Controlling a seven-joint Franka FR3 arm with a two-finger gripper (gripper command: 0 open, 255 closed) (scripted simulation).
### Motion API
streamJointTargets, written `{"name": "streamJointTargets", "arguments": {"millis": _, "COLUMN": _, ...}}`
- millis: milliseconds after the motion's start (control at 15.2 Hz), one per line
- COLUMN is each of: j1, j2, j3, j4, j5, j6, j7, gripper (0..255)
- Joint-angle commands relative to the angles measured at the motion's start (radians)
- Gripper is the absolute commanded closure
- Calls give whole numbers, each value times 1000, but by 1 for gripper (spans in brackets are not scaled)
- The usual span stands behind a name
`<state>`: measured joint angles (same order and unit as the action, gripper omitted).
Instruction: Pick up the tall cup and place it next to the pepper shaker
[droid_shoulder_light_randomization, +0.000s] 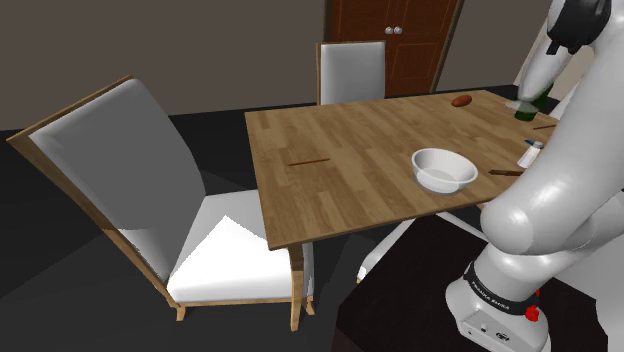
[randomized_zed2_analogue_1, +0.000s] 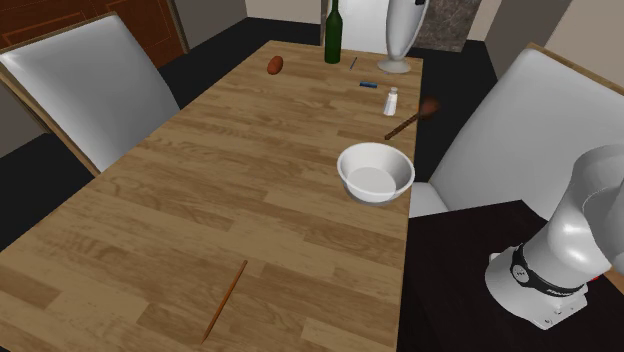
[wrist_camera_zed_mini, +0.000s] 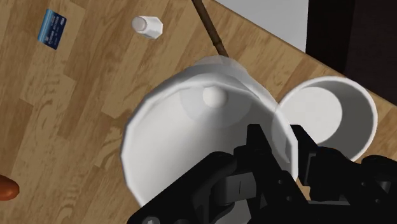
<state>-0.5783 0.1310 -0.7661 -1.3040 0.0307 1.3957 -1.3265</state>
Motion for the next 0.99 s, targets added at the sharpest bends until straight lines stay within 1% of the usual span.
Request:
{"name": "streamJointTargets", "arguments": {"millis": 0, "j1": -55, "j2": 55, "j3": -25, "j4": 63, "j5": 43, "j6": -20, "j7": -68, "gripper": 255}}
{"name": "streamJointTargets", "arguments": {"millis": 198, "j1": -163, "j2": 150, "j3": -51, "j4": 184, "j5": 119, "j6": -67, "j7": -168, "gripper": 255}}
{"name": "streamJointTargets", "arguments": {"millis": 330, "j1": -256, "j2": 225, "j3": -57, "j4": 288, "j5": 178, "j6": -111, "j7": -230, "gripper": 255}}
{"name": "streamJointTargets", "arguments": {"millis": 396, "j1": -311, "j2": 266, "j3": -56, "j4": 351, "j5": 211, "j6": -138, "j7": -258, "gripper": 255}}
{"name": "streamJointTargets", "arguments": {"millis": 462, "j1": -340, "j2": 286, "j3": -52, "j4": 384, "j5": 227, "j6": -152, "j7": -270, "gripper": 255}}
{"name": "streamJointTargets", "arguments": {"millis": 660, "j1": -284, "j2": 239, "j3": -59, "j4": 267, "j5": 187, "j6": -79, "j7": -261, "gripper": 255}}
{"name": "streamJointTargets", "arguments": {"millis": 924, "j1": -231, "j2": 190, "j3": -65, "j4": 143, "j5": 149, "j6": 3, "j7": -248, "gripper": 255}}
